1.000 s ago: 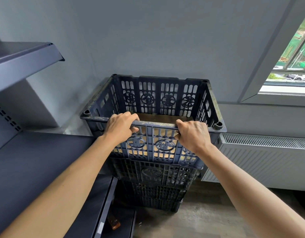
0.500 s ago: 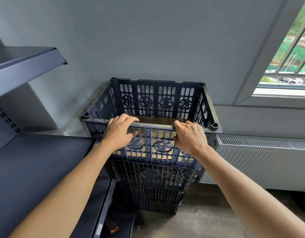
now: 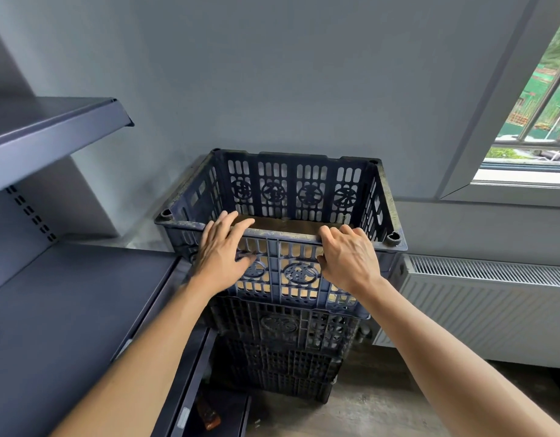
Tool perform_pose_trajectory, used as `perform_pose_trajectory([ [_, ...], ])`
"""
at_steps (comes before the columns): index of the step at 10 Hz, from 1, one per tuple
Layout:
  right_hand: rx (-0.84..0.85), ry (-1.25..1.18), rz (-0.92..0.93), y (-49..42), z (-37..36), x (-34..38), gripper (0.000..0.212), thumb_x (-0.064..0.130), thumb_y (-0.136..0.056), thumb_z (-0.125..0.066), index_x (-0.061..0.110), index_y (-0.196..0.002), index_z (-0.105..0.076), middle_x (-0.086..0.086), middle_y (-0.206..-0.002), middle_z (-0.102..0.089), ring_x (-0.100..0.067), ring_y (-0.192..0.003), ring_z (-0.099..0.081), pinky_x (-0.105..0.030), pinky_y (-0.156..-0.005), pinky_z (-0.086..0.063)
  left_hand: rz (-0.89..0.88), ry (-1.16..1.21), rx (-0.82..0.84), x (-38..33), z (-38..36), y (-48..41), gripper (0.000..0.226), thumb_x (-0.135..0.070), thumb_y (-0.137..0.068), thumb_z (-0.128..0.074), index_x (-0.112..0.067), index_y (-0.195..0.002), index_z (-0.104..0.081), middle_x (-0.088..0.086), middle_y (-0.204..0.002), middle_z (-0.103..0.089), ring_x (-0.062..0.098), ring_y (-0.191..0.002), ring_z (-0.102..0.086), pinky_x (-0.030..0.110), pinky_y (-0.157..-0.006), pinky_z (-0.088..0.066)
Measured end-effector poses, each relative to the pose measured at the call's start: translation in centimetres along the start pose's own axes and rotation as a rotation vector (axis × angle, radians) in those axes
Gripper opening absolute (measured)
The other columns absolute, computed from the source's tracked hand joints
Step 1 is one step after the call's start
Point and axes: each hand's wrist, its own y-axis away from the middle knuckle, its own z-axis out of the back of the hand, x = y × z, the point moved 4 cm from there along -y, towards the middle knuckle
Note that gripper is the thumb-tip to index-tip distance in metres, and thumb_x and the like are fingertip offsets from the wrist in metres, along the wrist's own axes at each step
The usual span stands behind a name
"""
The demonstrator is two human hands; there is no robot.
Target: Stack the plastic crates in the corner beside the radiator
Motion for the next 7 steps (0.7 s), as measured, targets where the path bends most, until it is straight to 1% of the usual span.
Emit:
perform_pose_trajectory([
  [1, -0.018, 0.010, 0.048, 0.4, 0.1, -0.2, 0.038, 0.033, -0.074, -0.067, 0.014, -0.104, -0.053, -0.001, -0.090, -0.062, -0.023, -0.086, -0.055, -0.036, -0.077, -0.043, 0.057, 0.021, 0.024, -0.6, 0.0, 1.1, 0.082, -0.035, -0.087, -0.066, -0.035, -0.152, -0.016, 0.000, -0.162, -0.001, 0.016, -0.149, 0.009, 0.043, -0.121, 0.003],
  [2, -0.001, -0.021, 0.088, 0.7, 0.1, -0.4, 0.046, 0.036, -0.078, -0.064, 0.014, -0.116, -0.052, -0.002, -0.104, -0.062, -0.024, -0.096, -0.055, -0.036, -0.088, -0.044, 0.126, 0.082, 0.033, -1.4, 0.2, 1.8, 0.079, -0.033, -0.090, -0.064, -0.036, -0.152, -0.016, -0.003, -0.163, 0.004, 0.016, -0.149, 0.010, 0.043, -0.121, -0.003],
  [3, 0.036, -0.083, 0.124, 1.2, 0.7, -0.8, 0.062, 0.036, -0.080, -0.065, 0.010, -0.133, -0.048, -0.005, -0.126, -0.060, -0.024, -0.113, -0.054, -0.036, -0.104, -0.039, 0.222, 0.139, -0.057, -2.9, 0.8, 2.1, 0.067, -0.027, -0.090, -0.063, -0.031, -0.148, -0.031, 0.003, -0.161, -0.013, 0.023, -0.148, -0.008, 0.046, -0.119, -0.017],
  [4, 0.078, -0.170, 0.127, 2.4, 1.5, -1.6, 0.073, 0.035, -0.083, -0.066, 0.009, -0.146, -0.038, -0.008, -0.148, -0.044, -0.026, -0.133, -0.041, -0.036, -0.115, -0.027, 0.211, 0.153, -0.153, -5.2, 1.5, 2.2, 0.052, -0.023, -0.089, -0.064, -0.022, -0.139, -0.049, 0.008, -0.149, -0.037, 0.027, -0.141, -0.029, 0.046, -0.114, -0.029],
  [5, 0.105, -0.233, 0.118, 4.2, 2.3, -2.6, 0.075, 0.028, -0.084, -0.067, 0.014, -0.150, -0.033, -0.006, -0.157, -0.032, -0.025, -0.144, -0.027, -0.036, -0.119, -0.021, 0.124, 0.194, -0.147, -8.4, 1.4, 2.6, 0.043, -0.020, -0.089, -0.063, -0.018, -0.132, -0.057, 0.005, -0.140, -0.046, 0.024, -0.133, -0.039, 0.042, -0.111, -0.033],
  [6, 0.096, -0.282, 0.152, 6.3, 3.4, -3.7, 0.066, 0.028, -0.087, -0.067, 0.019, -0.147, -0.042, -0.003, -0.159, -0.027, -0.021, -0.147, -0.021, -0.035, -0.120, -0.019, 0.099, 0.227, -0.104, -11.2, 0.9, 3.4, 0.040, -0.021, -0.091, -0.062, -0.020, -0.131, -0.058, 0.003, -0.142, -0.044, 0.021, -0.135, -0.036, 0.040, -0.112, -0.032],
  [7, 0.087, -0.307, 0.162, 8.4, 4.7, -5.6, 0.050, 0.027, -0.087, -0.068, 0.024, -0.135, -0.056, 0.000, -0.154, -0.039, -0.018, -0.144, -0.030, -0.037, -0.119, -0.027, 0.089, 0.257, -0.068, -13.6, 0.5, 4.8, 0.039, -0.024, -0.093, -0.060, -0.024, -0.131, -0.057, 0.002, -0.142, -0.045, 0.020, -0.136, -0.035, 0.039, -0.112, -0.030],
])
